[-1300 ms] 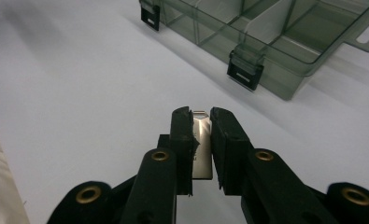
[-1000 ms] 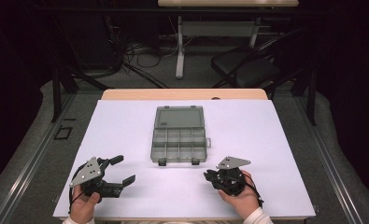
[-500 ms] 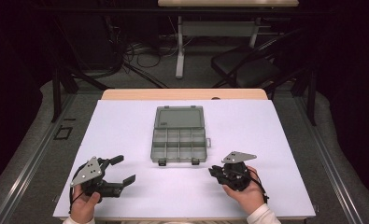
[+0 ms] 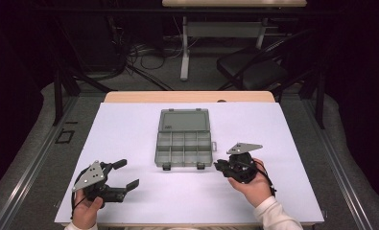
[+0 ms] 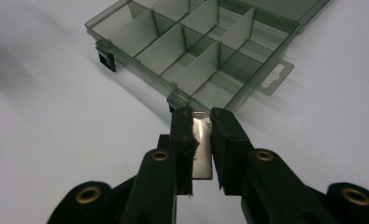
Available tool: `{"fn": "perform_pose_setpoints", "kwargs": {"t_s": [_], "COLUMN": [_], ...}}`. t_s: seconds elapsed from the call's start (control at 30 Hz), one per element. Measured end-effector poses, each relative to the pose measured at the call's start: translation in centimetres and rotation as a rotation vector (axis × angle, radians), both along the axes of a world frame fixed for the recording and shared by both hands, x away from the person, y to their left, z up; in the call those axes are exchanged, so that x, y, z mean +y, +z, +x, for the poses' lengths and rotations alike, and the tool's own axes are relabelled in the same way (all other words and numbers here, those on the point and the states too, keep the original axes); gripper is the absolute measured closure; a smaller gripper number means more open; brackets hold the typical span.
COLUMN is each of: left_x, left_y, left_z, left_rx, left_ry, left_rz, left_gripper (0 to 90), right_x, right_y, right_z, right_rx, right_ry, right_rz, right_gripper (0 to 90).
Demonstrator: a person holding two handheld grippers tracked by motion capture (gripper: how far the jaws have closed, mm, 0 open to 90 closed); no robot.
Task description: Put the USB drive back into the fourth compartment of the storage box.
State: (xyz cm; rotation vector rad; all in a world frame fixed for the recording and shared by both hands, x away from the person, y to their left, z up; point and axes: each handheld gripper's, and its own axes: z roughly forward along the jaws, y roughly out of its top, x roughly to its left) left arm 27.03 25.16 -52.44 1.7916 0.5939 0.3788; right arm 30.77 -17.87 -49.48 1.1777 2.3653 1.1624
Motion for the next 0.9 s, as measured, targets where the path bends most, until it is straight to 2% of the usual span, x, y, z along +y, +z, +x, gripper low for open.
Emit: {"fn": "perform_pose_setpoints", "kwargs": {"t_s": [0.37,0.9], "left_x": [0.0,0.0], "left_y": [0.0,0.0], "left_z": [0.0,0.0], "left_rx": [0.000,0.000], "left_ry": [-0.002,-0.007], "left_rz": [-0.002,-0.002], "left_gripper": [15.7,15.7], "right_x": [0.4,1.7], "right_y": [0.7,1.6], "right_z": [1.2,2.6], "right_rx": [0.020,0.001], "right_ry": [0.004,0.025], "right_rz": [0.004,-0.010], "right_gripper": [79.4,79.4]}}
